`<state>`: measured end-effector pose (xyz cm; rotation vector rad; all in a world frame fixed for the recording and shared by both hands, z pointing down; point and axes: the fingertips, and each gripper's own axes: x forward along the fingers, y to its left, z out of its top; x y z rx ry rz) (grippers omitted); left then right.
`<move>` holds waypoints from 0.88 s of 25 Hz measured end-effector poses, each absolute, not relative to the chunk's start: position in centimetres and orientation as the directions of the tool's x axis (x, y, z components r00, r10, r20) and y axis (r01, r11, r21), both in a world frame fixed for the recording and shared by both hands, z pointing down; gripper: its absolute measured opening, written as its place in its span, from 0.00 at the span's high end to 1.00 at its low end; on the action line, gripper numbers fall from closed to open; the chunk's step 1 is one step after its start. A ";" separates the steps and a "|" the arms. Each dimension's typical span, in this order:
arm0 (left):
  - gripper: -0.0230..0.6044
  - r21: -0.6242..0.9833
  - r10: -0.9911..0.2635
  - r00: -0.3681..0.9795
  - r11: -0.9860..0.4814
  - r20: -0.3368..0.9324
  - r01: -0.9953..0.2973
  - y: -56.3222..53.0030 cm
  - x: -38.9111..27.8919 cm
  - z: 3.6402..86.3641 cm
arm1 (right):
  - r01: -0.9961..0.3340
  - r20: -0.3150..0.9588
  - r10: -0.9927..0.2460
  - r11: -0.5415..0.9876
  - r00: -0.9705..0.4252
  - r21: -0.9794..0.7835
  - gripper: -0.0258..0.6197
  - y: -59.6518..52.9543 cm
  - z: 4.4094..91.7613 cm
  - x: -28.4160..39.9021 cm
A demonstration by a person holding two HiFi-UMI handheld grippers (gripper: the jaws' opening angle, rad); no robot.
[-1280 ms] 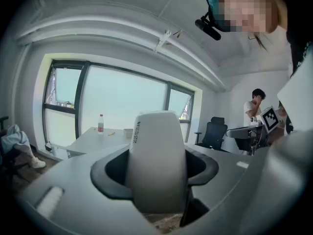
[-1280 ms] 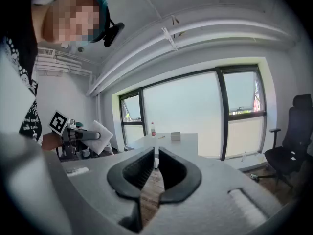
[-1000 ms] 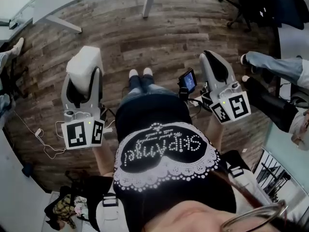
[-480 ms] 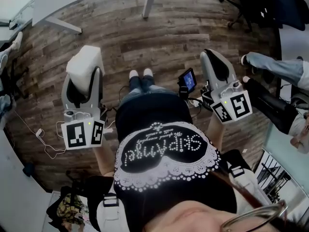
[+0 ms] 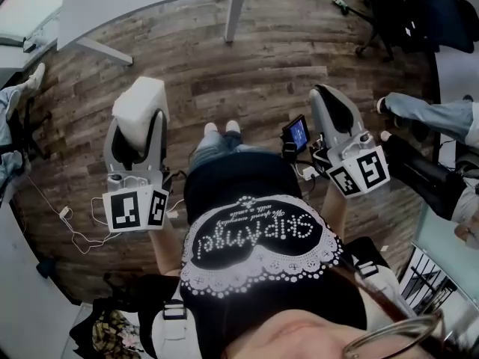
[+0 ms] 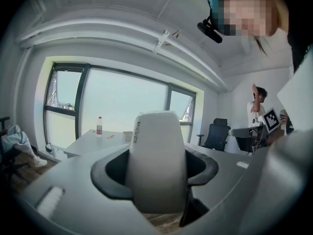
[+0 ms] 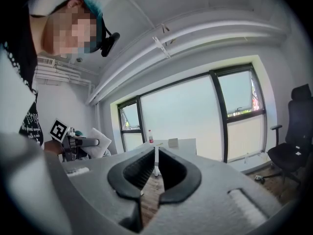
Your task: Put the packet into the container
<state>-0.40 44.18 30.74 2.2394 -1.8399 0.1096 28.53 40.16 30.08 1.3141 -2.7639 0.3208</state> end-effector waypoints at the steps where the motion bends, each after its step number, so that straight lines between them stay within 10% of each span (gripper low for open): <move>1: 0.52 0.141 -0.957 0.203 -0.176 0.205 -0.974 44.2 -0.3 30.8 | -0.771 0.145 -0.758 0.615 -0.636 -0.163 0.93 40.2 30.2 28.6; 22: 0.52 0.156 -0.963 0.231 -0.209 0.139 -0.966 37.5 -4.7 29.9 | -0.758 0.107 -0.758 0.613 -0.644 -0.224 0.93 34.6 29.4 23.1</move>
